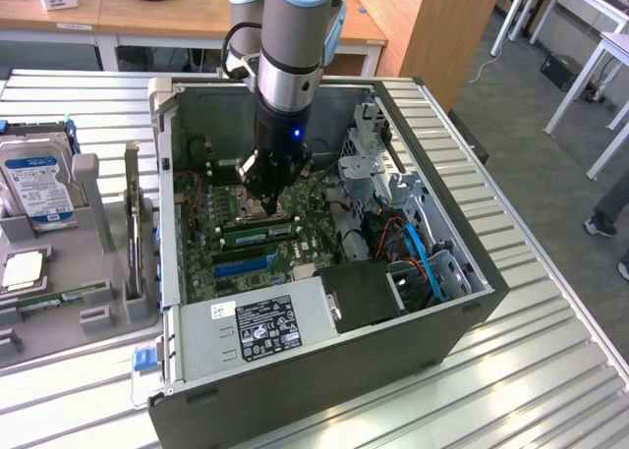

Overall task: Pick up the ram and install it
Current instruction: 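Press down the ram until it locks into place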

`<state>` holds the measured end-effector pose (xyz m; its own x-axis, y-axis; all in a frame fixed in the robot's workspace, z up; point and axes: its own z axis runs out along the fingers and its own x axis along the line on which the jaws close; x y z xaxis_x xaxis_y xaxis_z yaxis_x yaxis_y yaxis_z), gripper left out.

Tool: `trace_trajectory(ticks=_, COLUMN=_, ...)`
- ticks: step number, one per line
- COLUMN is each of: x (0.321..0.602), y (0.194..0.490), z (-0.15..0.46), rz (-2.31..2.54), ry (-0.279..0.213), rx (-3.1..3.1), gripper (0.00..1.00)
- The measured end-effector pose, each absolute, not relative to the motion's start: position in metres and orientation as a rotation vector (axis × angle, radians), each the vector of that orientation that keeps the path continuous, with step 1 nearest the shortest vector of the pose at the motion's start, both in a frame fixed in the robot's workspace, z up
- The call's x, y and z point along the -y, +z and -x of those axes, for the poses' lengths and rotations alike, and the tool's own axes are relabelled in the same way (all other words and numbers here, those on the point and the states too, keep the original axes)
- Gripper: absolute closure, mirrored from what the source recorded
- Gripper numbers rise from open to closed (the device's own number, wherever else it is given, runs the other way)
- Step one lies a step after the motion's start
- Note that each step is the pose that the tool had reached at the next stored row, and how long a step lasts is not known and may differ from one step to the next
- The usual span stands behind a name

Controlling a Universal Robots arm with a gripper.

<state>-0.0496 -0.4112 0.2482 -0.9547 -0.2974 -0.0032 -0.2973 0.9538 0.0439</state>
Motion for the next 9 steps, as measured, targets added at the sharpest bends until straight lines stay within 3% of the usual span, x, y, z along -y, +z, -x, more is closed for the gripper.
trace_trajectory(ticks=9, x=0.4112, y=0.2481, z=0.0496, rz=-0.22, ry=-0.069, rx=3.133, gripper=0.89)
